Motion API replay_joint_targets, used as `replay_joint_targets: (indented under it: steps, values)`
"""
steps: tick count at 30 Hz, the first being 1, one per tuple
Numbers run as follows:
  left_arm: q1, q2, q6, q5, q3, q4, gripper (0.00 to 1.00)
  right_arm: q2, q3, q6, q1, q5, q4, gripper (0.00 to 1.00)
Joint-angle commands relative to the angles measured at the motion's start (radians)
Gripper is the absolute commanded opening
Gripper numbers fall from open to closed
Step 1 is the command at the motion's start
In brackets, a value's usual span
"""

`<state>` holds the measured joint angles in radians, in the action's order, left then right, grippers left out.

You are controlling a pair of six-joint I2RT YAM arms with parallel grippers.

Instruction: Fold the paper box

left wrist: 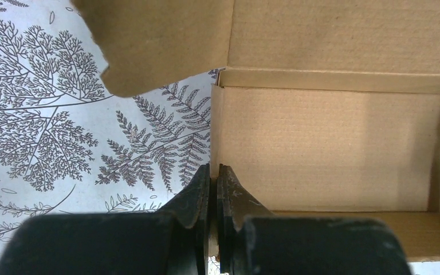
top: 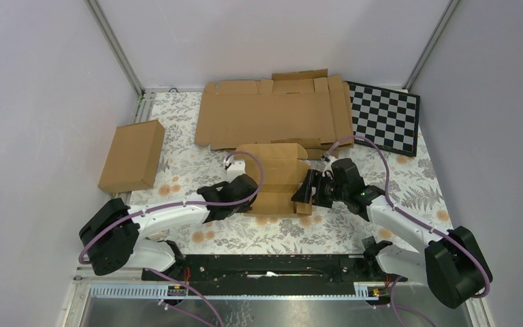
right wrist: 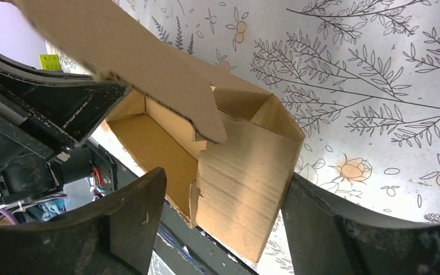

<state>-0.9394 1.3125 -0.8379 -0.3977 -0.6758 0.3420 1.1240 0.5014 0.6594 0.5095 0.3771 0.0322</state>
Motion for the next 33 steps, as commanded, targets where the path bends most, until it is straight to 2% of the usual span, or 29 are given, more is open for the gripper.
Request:
replay_joint_targets:
  steps: [1,4,7,12,15,23,33]
  values:
    - [-0.015,0.012,0.003,-0.02,-0.019,-0.048,0.0,0.004,0.029,0.018,0.0,0.069,-0.053,0.79]
    - [-0.016,0.017,0.003,-0.022,-0.021,-0.046,0.0,0.018,0.037,0.013,0.001,0.058,-0.041,0.78]
    - [-0.016,0.018,0.0,-0.026,-0.023,-0.041,0.0,0.034,0.063,-0.04,0.001,0.006,0.055,0.76]
    - [-0.018,0.018,-0.003,-0.032,-0.031,-0.034,0.0,0.051,0.076,-0.114,0.0,-0.109,0.151,0.8]
    - [-0.017,0.019,-0.004,-0.036,-0.03,-0.032,0.0,0.047,0.064,-0.121,0.001,-0.134,0.153,0.75]
    - [-0.017,0.022,-0.014,-0.042,-0.042,-0.017,0.0,0.044,0.056,-0.127,0.0,-0.122,0.152,0.67]
    - [-0.022,0.035,-0.029,-0.061,-0.037,-0.008,0.0,-0.051,0.041,0.002,0.0,0.013,0.08,0.65]
